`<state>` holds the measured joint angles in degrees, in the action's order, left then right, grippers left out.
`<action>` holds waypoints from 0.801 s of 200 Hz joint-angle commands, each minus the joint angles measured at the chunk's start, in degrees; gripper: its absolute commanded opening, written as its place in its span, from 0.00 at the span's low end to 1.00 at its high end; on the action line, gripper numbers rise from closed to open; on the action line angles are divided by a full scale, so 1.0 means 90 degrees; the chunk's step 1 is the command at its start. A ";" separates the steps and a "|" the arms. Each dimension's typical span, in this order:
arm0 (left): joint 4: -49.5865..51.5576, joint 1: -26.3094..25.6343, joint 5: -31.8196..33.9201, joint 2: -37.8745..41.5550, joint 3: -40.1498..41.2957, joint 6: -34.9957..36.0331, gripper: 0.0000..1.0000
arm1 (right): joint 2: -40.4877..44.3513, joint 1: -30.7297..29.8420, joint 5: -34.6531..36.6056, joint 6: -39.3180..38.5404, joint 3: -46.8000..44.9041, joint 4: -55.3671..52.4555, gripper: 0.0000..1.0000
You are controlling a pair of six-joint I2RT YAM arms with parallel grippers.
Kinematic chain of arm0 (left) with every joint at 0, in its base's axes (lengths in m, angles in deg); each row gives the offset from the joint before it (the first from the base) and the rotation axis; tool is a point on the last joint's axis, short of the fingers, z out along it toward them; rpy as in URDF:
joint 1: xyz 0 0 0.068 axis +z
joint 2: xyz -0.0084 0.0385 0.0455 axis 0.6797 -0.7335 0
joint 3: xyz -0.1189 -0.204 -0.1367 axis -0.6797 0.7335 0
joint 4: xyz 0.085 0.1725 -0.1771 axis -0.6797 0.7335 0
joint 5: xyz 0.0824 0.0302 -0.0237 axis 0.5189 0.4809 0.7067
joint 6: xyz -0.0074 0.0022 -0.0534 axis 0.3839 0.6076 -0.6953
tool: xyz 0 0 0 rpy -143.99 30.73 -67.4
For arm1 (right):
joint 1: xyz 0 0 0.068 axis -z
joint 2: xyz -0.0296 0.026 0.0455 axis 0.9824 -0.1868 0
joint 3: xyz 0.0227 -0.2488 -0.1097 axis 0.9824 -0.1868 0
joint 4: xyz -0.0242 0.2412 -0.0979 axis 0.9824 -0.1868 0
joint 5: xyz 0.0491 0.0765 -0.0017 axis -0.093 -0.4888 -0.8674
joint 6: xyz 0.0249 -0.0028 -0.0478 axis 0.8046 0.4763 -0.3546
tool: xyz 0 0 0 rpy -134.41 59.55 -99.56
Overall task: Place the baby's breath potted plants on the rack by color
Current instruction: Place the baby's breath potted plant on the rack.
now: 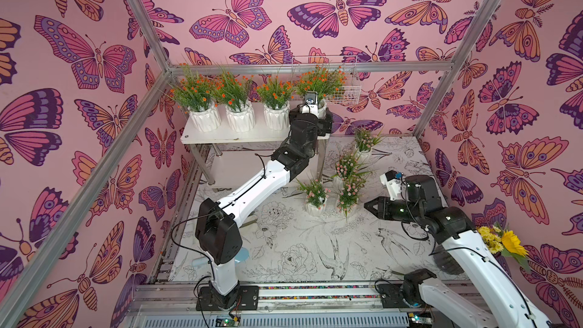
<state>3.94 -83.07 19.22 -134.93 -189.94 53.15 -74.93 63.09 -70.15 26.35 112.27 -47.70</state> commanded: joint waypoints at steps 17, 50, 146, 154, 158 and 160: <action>-0.0379 0.0145 0.0286 -0.0004 -0.0245 -0.0163 0.59 | 0.0071 0.0034 0.0006 -0.0014 -0.0027 -0.0057 0.25; -0.0272 0.0267 0.0265 0.0013 -0.0209 -0.0282 0.59 | 0.0108 0.0036 0.0022 -0.0001 -0.0053 -0.0062 0.25; -0.0145 0.0644 -0.0106 0.0201 0.0133 -0.0736 0.59 | 0.0139 0.0028 0.0033 0.0073 -0.0075 0.0014 0.25; -0.0129 0.0643 -0.0160 0.0185 0.0131 -0.0783 0.59 | 0.0130 0.0028 0.0033 0.0083 -0.0091 0.0024 0.25; -0.0119 0.0640 -0.0208 0.0172 0.0135 -0.0809 0.59 | 0.0125 0.0034 0.0024 0.0089 -0.0094 0.0031 0.25; -0.0119 0.0643 -0.0224 0.0168 0.0131 -0.0819 0.59 | 0.0127 0.0030 0.0026 0.0095 -0.0100 0.0029 0.25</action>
<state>4.22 -78.07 18.74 -134.93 -189.66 48.17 -74.13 63.07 -70.13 26.55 111.79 -47.68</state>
